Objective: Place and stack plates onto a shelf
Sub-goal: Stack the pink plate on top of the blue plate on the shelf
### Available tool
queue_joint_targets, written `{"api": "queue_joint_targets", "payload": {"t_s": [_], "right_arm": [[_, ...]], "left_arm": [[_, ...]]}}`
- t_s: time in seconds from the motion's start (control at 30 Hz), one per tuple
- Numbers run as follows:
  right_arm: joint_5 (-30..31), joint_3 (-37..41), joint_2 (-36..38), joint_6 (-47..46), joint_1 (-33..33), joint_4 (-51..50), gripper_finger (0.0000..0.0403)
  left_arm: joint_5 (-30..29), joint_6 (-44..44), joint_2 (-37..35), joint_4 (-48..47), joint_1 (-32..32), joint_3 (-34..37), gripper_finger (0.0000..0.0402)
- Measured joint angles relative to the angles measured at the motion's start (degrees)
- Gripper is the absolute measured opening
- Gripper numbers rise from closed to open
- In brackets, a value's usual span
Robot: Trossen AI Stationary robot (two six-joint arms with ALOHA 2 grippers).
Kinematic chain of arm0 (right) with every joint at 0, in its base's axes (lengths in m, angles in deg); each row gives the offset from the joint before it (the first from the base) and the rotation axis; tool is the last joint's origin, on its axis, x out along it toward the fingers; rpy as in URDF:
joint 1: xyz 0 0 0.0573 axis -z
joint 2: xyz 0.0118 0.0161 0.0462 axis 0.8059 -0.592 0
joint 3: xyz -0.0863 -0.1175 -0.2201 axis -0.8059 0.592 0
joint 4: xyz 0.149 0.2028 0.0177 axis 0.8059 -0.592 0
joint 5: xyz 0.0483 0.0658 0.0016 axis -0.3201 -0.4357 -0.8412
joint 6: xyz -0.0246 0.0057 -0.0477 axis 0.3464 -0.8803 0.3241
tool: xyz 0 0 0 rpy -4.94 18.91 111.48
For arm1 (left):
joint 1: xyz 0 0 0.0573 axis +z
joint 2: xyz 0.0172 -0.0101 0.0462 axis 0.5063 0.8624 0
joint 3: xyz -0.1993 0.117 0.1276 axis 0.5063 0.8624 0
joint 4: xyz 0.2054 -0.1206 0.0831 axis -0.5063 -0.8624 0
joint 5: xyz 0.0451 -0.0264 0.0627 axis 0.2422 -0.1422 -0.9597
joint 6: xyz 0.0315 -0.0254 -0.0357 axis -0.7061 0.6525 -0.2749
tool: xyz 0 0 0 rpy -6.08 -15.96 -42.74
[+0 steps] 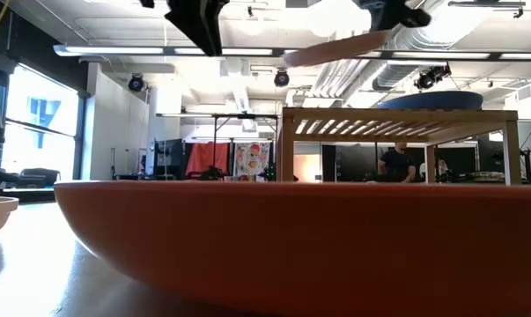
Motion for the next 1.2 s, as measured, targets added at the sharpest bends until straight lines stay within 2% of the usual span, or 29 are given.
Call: {"api": "queue_joint_targets", "payload": {"t_s": [0.37, 0.57, 0.7, 0.93, 1.2], "right_arm": [[-4.57, 0.0, 5.59, 9.28, 10.97, -6.04, 0.0], [-5.21, 1.23, 8.3, 10.16, 13.65, -5.74, 0.0], [-5.01, 9.33, 12.66, 8.39, 14.27, -4.59, 0.0], [-7.17, 24.16, 23.39, 2.27, 16.56, 3.93, 0.0], [-4.86, 34.64, 35.12, -6.91, 20.69, 8.11, 0.0]], "left_arm": [[0.0, 8.97, 0.0, -0.15, 6.96, 0.0, 0.0115], [0.05, 11.6, 0.0, -0.14, 9.79, 0.0, 0.0115], [0.09, 11.93, 0.0, -0.11, 10.59, 0.0, 0.0115], [0.09, 11.94, 0.0, 0.27, 11.15, 0.0, 0.0115], [0.15, 11.92, 0.0, 0.3, 11.13, 0.0, 0.0115]]}}
